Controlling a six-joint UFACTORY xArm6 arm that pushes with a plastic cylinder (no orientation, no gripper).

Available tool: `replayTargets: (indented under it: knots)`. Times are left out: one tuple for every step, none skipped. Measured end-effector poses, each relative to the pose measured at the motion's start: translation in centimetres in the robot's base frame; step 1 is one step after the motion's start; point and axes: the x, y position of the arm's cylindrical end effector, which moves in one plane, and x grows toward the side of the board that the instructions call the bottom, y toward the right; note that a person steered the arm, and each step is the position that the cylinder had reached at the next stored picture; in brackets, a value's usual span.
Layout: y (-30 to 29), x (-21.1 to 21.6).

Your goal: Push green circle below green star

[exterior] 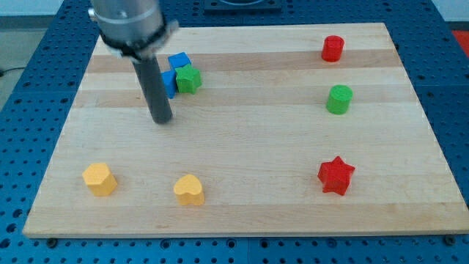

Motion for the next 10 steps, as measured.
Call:
replayTargets:
  knots:
    - [7.0, 1.6]
    - [15.8, 1.5]
    - [23.5, 1.5]
    - [28.1, 1.7]
    - [34.2, -0.4]
    - [36.8, -4.2]
    - [31.7, -4.7]
    - [25.8, -2.9]
    - [22.4, -3.9]
    - [24.3, -6.3]
